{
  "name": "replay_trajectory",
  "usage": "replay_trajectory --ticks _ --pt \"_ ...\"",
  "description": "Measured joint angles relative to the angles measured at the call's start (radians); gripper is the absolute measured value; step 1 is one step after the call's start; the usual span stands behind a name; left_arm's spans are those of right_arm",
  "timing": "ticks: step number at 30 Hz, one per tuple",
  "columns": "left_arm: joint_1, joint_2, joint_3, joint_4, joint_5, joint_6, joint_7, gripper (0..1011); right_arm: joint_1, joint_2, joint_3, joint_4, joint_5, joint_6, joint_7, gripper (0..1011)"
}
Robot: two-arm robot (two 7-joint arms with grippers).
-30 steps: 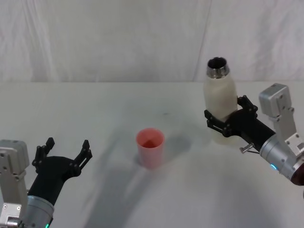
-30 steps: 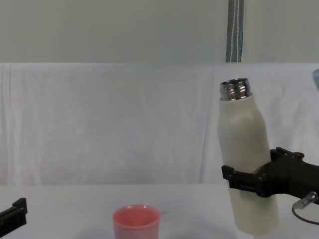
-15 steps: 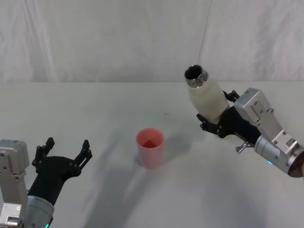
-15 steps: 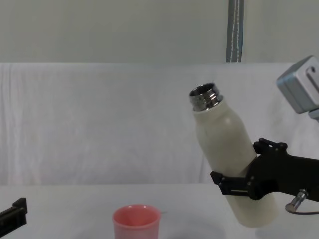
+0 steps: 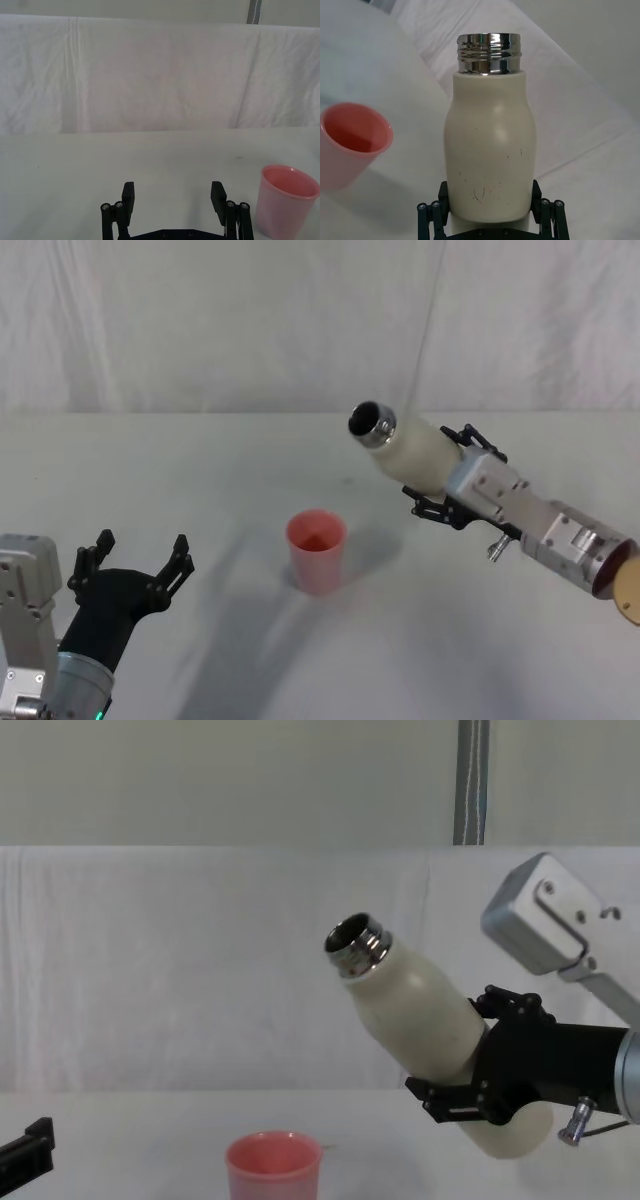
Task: Grasp the thermos with one hand and pour water into the cup lid.
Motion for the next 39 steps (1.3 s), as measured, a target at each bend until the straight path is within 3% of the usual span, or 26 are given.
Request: replay_trajectory --ticks 17,39 --pt "0.0 0.0 0.0 0.0 0.0 0.0 0.0 1001 0.025 -0.008 -0.075 0.026 -0.268 0.016 -0.107 950" --pt "0.0 0.0 0.0 0.0 0.0 0.0 0.0 1001 0.048 -0.01 -0.131 0.071 -0.43 0.008 -0.126 950"
